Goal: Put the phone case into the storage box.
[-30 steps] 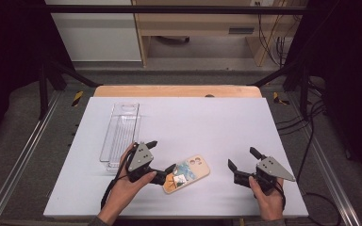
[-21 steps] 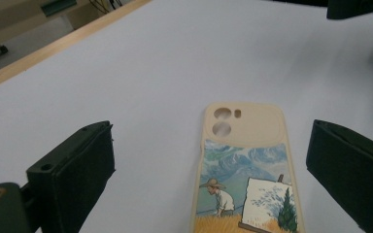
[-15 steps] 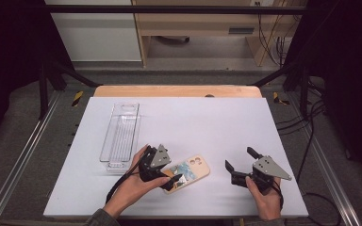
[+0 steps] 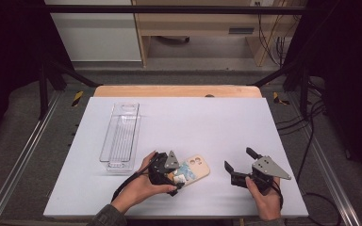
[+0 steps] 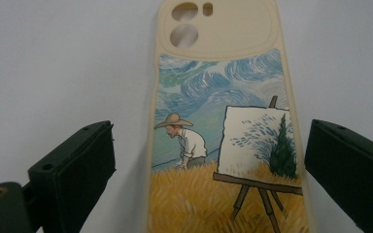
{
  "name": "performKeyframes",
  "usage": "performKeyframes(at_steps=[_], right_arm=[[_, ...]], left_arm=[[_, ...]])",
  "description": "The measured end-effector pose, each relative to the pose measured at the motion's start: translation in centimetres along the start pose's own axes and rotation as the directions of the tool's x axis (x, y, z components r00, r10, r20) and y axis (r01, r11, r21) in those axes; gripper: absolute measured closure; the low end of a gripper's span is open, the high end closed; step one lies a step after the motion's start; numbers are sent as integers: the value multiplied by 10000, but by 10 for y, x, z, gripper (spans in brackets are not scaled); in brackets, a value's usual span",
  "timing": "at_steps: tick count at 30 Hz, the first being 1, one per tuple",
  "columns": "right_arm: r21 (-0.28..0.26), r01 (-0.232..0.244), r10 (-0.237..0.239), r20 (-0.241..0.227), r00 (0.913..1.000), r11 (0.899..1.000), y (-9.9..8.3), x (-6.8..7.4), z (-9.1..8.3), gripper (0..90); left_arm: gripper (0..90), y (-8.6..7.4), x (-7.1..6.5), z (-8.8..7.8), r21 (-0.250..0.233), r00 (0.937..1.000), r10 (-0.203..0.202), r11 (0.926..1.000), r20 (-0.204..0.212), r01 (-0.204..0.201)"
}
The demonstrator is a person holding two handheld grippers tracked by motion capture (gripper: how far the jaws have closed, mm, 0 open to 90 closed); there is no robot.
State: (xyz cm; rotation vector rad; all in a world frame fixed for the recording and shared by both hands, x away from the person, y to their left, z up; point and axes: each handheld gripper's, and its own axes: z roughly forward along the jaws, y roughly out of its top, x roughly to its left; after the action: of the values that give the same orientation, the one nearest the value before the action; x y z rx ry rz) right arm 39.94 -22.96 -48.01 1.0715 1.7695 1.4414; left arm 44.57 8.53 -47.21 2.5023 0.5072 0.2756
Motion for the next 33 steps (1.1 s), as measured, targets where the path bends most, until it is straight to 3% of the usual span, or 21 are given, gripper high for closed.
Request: performKeyframes(at_steps=[4,23,33], right_arm=[[-60,-169,168,-168,9997,9998,0,1,0,58],[6,-114,114,-231,9997,9999,0,2,0,58],[48,-130,131,-196,9997,9999,0,2,0,59]], left_arm=[[38,0,-1,2,38,10000,7,10000,58,-8],[41,-4,-1,12,292,9988,-255,9993,421,242],[71,-12,-1,11,-196,9969,-547,9982,570,559]])
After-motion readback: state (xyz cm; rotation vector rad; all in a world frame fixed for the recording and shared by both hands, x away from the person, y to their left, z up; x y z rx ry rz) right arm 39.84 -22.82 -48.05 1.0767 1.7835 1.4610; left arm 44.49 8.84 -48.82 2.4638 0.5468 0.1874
